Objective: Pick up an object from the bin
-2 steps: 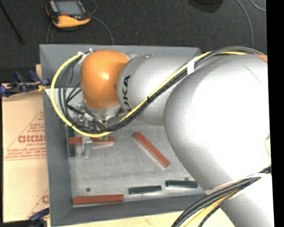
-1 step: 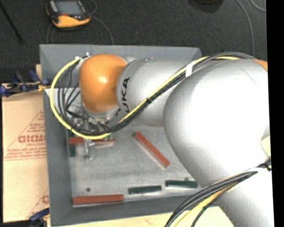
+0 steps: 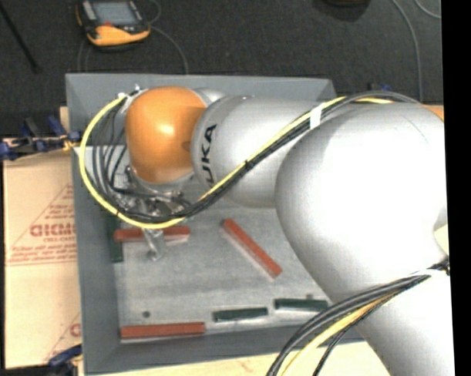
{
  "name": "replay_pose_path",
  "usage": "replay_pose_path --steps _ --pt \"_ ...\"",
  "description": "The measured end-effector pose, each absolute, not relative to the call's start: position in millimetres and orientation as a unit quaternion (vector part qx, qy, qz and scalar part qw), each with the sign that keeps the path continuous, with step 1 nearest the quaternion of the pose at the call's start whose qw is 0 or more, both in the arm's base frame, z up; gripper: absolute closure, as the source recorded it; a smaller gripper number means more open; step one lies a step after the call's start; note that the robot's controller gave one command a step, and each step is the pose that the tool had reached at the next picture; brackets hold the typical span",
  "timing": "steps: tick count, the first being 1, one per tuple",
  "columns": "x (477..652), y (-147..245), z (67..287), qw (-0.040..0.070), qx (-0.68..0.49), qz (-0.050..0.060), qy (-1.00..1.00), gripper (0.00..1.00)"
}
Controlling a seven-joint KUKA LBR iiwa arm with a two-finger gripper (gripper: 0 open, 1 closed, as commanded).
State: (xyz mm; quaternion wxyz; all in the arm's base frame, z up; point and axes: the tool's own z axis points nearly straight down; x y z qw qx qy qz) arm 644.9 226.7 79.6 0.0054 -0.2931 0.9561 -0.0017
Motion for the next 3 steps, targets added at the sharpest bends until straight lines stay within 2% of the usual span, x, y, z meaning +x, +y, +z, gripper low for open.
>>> replay_pose_path --steps 1,2,3 --pt "643.5 226 77 0.005 -0.385 -0.001 0.923 0.00" --pt "649.8 230 75 0.005 -0.459 -0.002 0.889 0.00" --pt "649.1 216 75 0.006 -0.588 0.000 0.809 1.00"
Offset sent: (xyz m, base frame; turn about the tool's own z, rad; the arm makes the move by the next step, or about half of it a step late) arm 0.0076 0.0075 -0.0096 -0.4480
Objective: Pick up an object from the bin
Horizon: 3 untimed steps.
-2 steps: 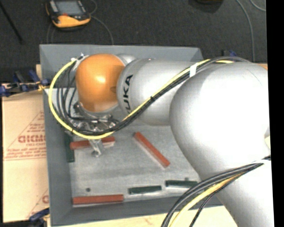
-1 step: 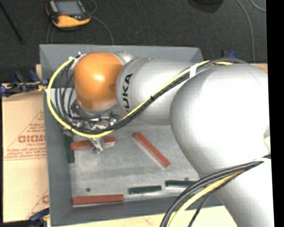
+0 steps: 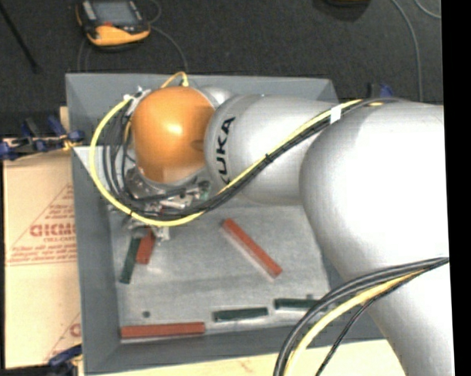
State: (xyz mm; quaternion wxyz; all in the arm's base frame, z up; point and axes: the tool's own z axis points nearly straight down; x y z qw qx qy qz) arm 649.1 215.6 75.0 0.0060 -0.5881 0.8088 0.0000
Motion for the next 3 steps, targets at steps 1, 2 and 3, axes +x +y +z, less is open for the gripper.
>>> replay_pose_path --steps 1,2,3 --pt "648.9 216 75 0.006 -0.587 0.000 0.809 1.00" --pt "638.9 202 75 0.008 -0.578 0.001 0.816 1.00" --pt "635.0 193 75 0.007 -0.576 0.001 0.817 1.00"
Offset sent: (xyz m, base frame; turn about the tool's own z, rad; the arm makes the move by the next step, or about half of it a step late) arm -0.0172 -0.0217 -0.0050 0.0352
